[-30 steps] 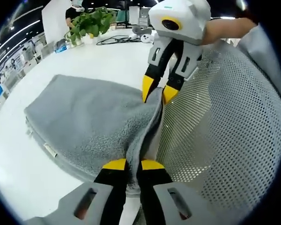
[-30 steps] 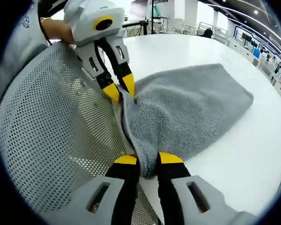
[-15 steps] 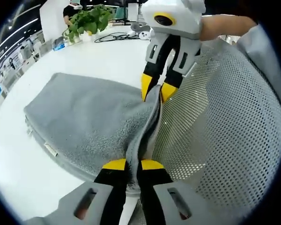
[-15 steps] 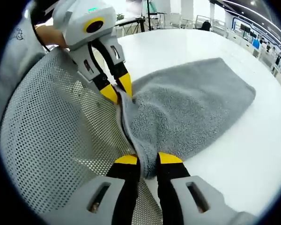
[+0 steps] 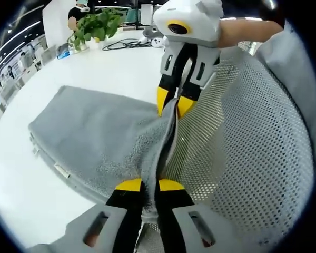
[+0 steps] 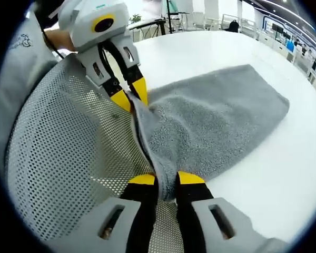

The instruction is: Fold the towel on the table until its edges align and the towel forms a compact rectangular stack.

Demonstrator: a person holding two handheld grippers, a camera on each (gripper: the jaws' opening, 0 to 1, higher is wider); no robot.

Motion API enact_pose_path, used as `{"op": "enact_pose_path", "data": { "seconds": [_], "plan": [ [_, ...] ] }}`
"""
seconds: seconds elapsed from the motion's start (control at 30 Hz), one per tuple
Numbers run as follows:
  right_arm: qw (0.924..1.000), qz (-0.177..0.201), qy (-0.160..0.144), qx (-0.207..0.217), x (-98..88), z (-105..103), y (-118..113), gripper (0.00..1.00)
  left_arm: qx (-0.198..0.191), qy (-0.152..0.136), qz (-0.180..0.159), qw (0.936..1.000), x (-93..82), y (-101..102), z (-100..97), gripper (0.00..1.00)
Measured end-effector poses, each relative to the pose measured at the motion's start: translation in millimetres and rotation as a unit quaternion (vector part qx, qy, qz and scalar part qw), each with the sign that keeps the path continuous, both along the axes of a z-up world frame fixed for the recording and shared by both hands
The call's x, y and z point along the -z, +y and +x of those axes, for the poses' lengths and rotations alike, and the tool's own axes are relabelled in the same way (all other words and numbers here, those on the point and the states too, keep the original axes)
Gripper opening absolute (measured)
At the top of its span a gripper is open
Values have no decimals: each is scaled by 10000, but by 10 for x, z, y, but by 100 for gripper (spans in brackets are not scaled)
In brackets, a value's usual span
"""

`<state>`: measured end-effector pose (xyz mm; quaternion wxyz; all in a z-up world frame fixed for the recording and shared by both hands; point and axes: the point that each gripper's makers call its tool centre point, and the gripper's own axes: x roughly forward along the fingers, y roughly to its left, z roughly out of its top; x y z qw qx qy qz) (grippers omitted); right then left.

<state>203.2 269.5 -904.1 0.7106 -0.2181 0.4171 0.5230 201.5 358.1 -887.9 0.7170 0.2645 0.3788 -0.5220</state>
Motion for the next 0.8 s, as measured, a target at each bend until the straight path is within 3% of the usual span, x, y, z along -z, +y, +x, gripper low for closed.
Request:
{"op": "enact_pose_path", "data": {
  "seconds": [0.27, 0.43, 0.8],
  "plan": [
    [9999, 100, -51, 73, -157, -12, -6, 11, -57, -115, -119, 9998, -184, 6, 25, 9],
    [9988, 346, 1, 359, -282, 14, -24, 10, -73, -237, -171, 9995, -309, 9, 45, 9],
    [9976, 379, -486, 307, -557, 110, -8, 10, -103, -574, -219, 9981, -567, 5, 165, 8]
  ]
}}
